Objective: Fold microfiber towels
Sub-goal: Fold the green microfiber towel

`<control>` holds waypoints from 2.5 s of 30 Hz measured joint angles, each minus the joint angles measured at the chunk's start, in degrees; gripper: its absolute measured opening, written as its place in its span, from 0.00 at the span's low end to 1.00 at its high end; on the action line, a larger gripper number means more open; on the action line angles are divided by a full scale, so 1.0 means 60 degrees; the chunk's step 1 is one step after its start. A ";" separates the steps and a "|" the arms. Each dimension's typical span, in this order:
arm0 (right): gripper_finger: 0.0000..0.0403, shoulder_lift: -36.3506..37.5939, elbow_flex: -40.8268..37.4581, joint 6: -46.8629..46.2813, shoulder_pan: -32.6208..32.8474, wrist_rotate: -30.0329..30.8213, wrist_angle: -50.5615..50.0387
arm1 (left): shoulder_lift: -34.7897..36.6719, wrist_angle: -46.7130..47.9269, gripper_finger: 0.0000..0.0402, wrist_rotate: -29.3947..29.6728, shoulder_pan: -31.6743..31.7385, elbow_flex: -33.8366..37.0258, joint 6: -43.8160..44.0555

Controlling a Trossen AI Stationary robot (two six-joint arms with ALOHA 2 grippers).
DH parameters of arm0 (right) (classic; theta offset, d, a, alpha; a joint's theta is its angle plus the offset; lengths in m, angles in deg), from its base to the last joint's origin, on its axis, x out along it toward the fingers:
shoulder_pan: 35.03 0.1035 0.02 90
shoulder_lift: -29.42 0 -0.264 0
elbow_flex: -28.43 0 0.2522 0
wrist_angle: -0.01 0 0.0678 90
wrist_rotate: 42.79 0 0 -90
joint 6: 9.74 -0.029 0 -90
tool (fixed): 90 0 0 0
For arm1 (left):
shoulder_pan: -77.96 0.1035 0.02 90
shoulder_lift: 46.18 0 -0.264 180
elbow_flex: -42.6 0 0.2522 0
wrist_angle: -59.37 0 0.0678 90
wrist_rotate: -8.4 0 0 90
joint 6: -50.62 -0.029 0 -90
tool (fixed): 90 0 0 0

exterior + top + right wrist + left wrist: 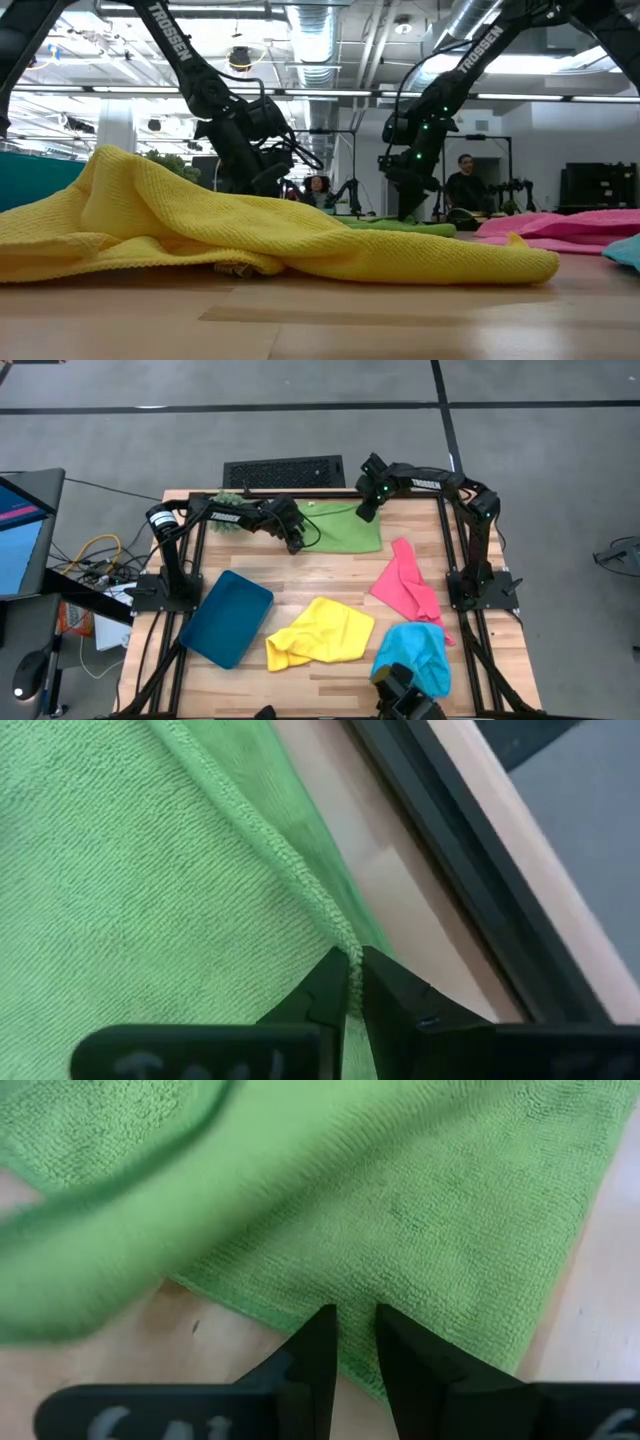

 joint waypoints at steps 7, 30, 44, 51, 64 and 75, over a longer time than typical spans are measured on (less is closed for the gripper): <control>0.14 0.0007 0.0002 -0.0253 -0.0433 -0.0405 -0.0559 | -0.0015 0.0041 0.17 0.0047 0.0000 0.0009 0.0018; 0.15 0.0518 0.0006 -0.0588 -0.0892 -0.0319 -0.0940 | -0.0029 0.0016 0.17 0.0098 0.0000 0.0033 0.0047; 0.42 0.1180 0.0002 -0.0731 -0.0900 -0.0325 -0.0588 | -0.0029 0.0005 0.17 0.0113 0.0004 0.0036 0.0135; 0.42 0.2457 -0.0061 -0.1017 -0.0903 -0.0514 -0.0841 | 0.0080 -0.0028 0.17 0.0036 0.0029 -0.0054 0.0839; 0.36 0.3155 -0.3504 -0.3386 0.2481 -0.0978 0.2311 | 0.0972 0.0665 0.18 -0.0035 0.0033 -0.1080 0.1257; 0.33 0.3115 -0.4860 -0.4673 0.3282 0.0071 0.3030 | 0.1042 -0.1292 0.14 -0.0161 0.1138 -0.1086 -0.0356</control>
